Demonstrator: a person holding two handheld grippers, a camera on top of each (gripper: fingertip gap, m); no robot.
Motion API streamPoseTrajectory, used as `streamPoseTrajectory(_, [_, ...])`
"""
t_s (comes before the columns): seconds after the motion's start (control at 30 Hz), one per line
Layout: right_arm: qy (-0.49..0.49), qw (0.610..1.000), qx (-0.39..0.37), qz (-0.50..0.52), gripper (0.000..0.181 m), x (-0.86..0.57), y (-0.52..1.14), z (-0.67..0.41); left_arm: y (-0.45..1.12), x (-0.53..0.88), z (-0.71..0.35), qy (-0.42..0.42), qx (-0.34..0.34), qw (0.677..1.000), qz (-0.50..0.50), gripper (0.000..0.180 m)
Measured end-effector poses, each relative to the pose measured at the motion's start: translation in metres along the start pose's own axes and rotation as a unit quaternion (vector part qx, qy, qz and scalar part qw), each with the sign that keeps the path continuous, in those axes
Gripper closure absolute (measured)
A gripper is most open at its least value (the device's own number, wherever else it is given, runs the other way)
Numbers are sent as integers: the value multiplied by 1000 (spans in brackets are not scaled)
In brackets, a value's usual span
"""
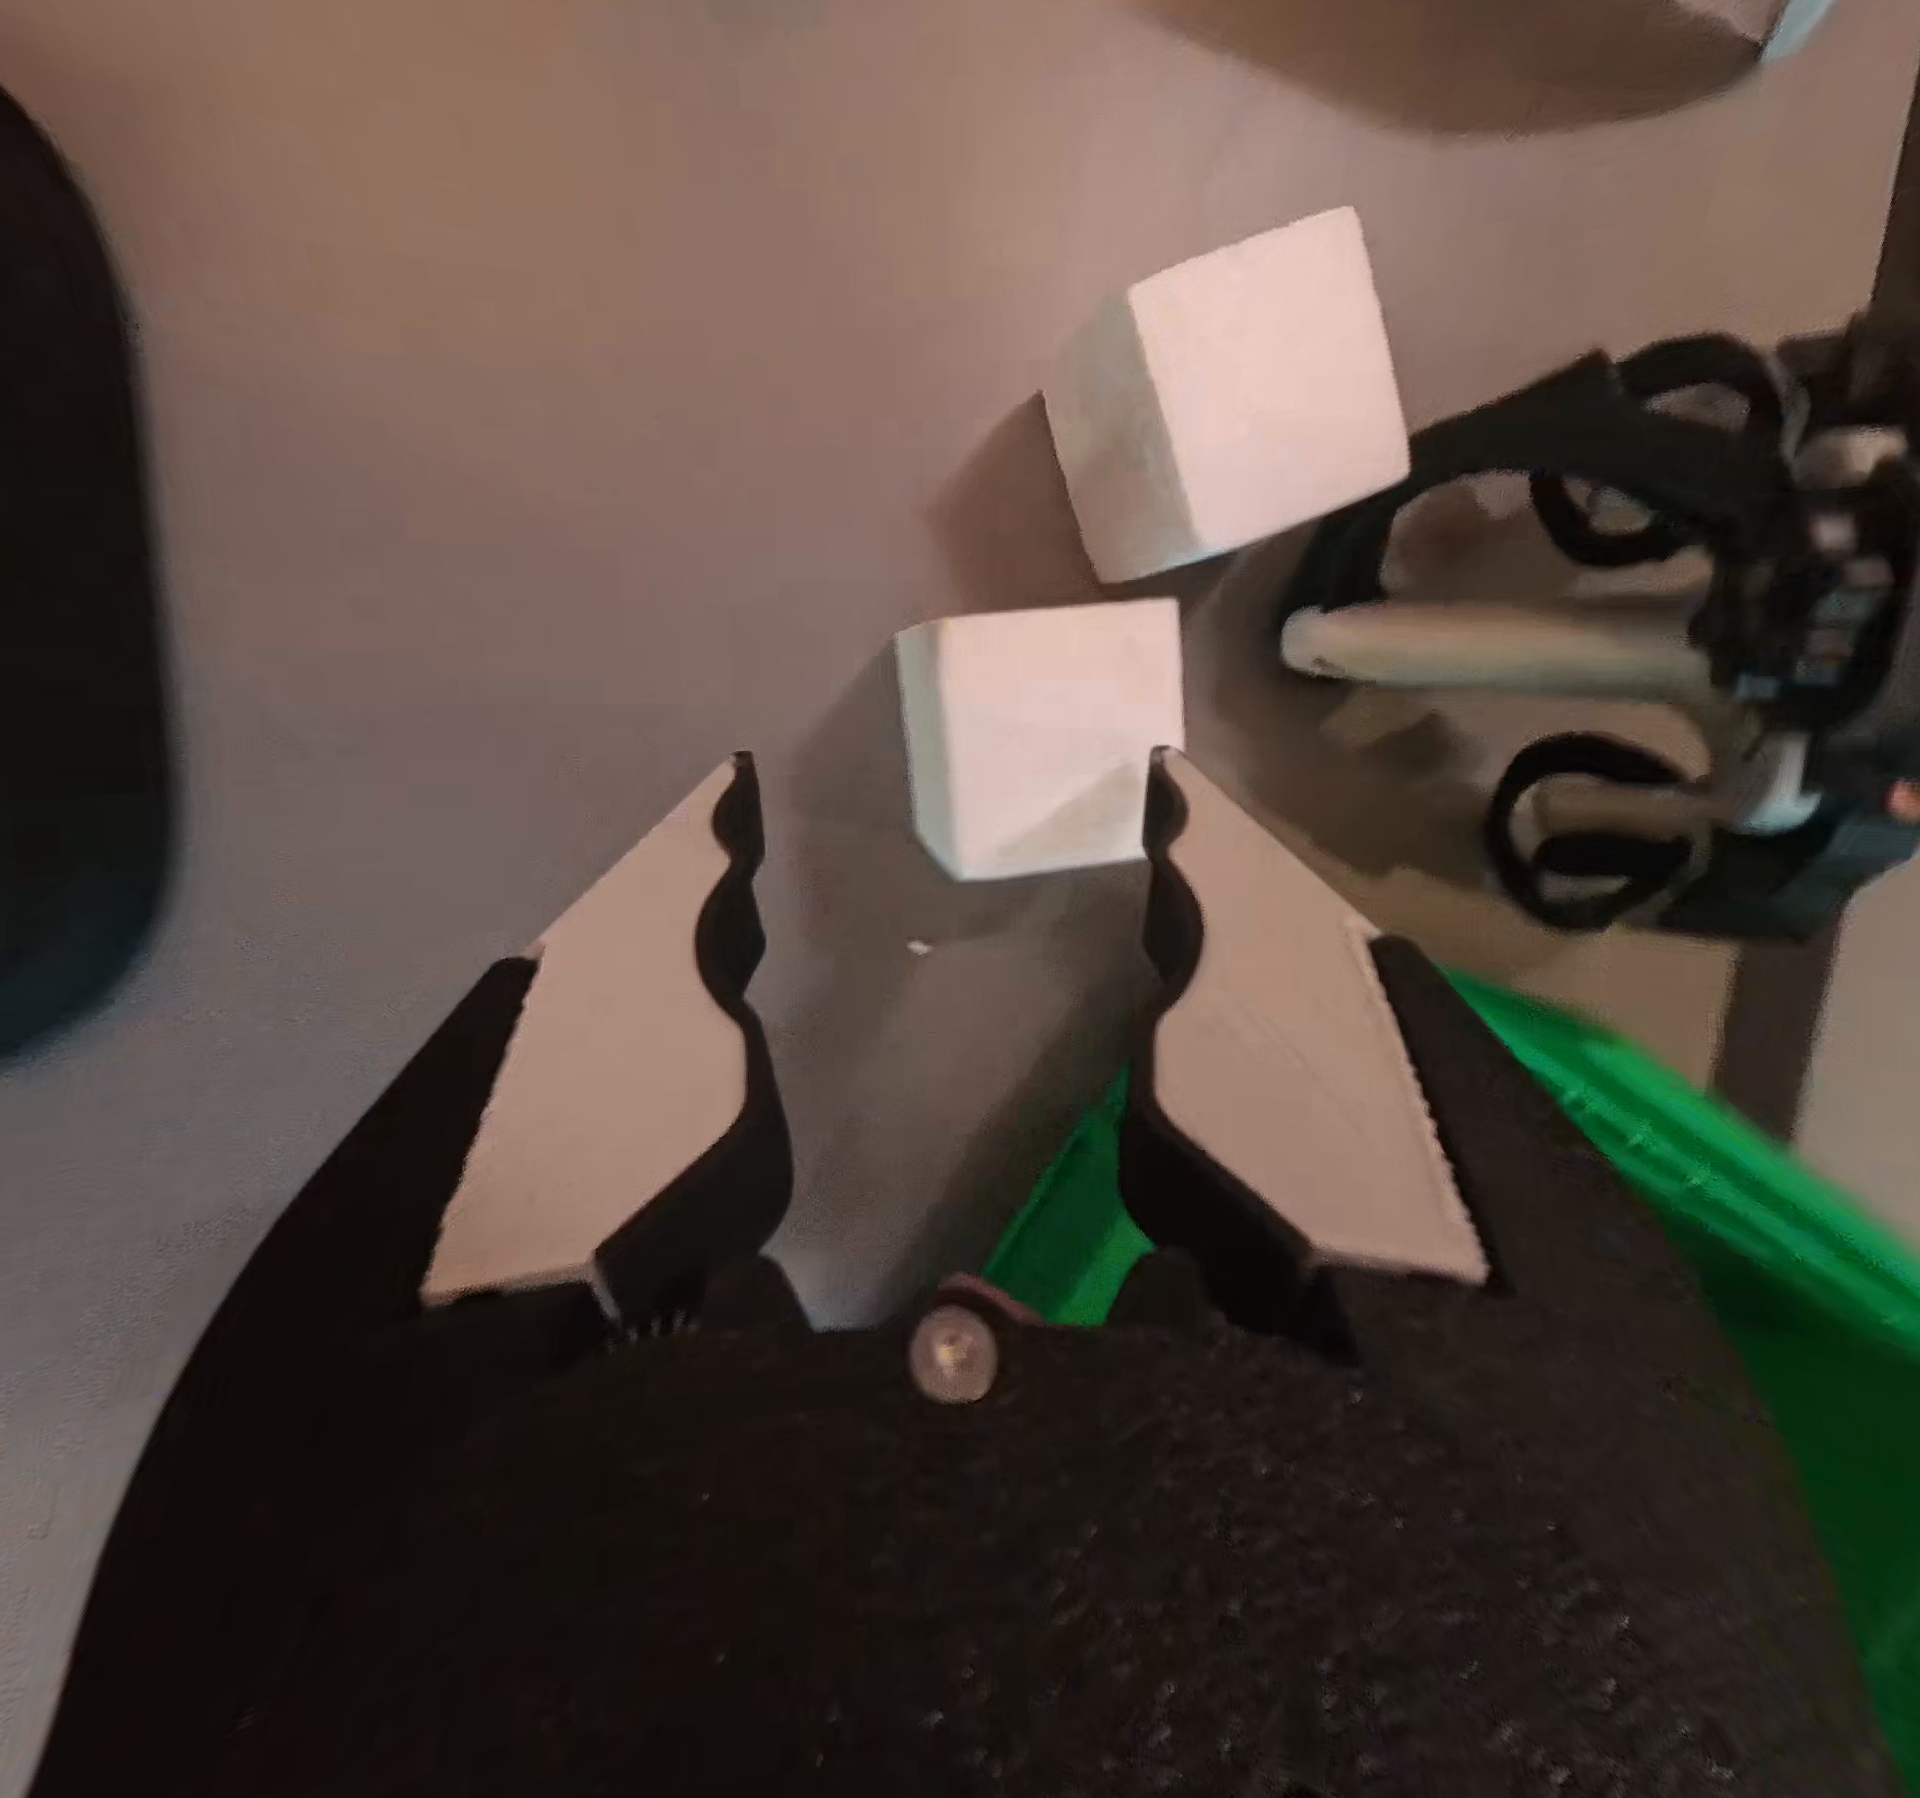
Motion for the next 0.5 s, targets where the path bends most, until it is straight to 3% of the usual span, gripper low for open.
streamPoseTrajectory(0.03, [-22,1000,16,10,106,-3,8,-1,2,-4,-2,3,5,1000,3,118])
streamPoseTrajectory(0.07, [-37,999,35,20,89,-7,15,-1,4,-7,-5,9,10,1000,5,118])
streamPoseTrajectory(0.17, [-14,994,110,-4,119,-4,29,6,10,-12,-16,35,19,999,12,119])
streamPoseTrajectory(0.2, [0,993,116,-7,120,0,30,7,11,-12,-20,44,21,999,17,119])
streamPoseTrajectory(0.5, [153,985,67,-35,120,69,-32,37,20,-14,-47,141,-11,986,86,117])
Point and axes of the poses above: each gripper's, where its closed fingertips meet, y out along the fingers, z out of its underside, x = y × z across the jaws, the point moved 8 cm from there along -y, back along the fingers, and after that the axes turned 14 degrees about y, right-handed, at the moved point
